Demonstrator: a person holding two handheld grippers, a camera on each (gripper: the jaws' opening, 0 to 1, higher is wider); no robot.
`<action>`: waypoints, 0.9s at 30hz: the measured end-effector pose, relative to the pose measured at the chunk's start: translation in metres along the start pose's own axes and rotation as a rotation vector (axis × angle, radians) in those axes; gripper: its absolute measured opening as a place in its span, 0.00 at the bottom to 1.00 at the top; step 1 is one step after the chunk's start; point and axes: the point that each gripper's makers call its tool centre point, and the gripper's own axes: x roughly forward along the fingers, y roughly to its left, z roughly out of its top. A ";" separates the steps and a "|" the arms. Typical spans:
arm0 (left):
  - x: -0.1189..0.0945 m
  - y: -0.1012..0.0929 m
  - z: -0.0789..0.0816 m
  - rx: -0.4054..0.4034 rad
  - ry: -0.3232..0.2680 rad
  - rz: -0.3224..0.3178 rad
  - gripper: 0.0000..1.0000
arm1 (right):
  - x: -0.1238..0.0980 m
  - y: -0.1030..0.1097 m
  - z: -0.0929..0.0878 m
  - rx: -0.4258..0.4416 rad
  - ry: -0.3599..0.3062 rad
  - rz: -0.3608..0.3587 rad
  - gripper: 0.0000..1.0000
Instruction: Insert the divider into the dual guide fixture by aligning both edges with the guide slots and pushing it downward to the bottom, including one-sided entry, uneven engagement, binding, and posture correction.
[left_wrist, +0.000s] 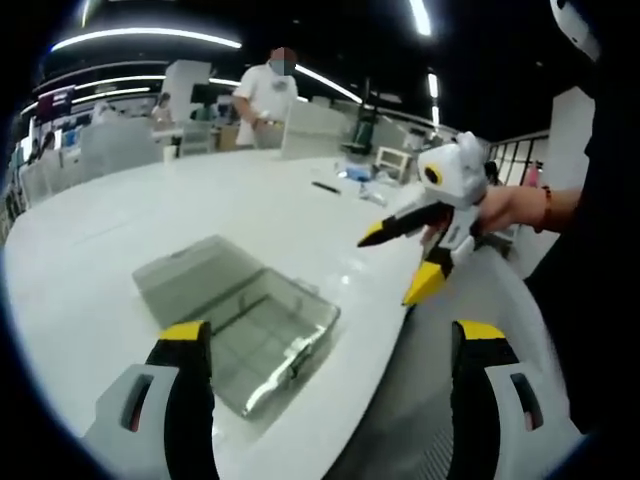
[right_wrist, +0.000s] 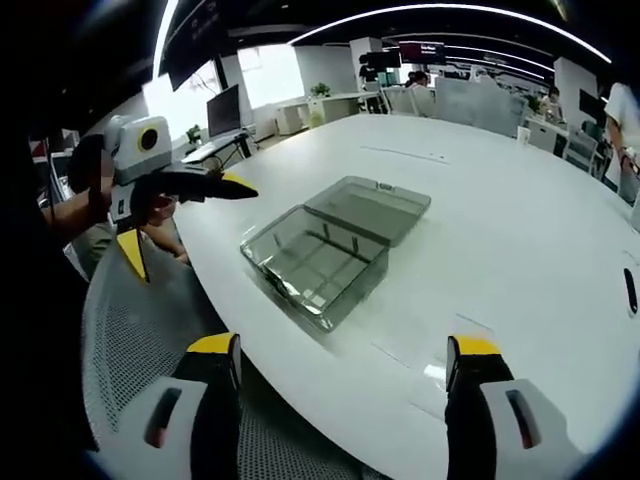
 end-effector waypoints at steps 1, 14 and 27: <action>0.001 0.000 0.000 0.000 0.001 -0.001 0.99 | 0.000 -0.001 -0.001 0.000 0.002 0.000 0.83; 0.013 -0.016 0.001 0.011 0.024 -0.041 0.99 | -0.001 -0.020 -0.006 0.006 0.013 -0.039 0.77; 0.014 -0.022 -0.006 0.000 0.045 -0.039 0.99 | 0.001 -0.033 -0.015 0.045 0.027 -0.074 0.75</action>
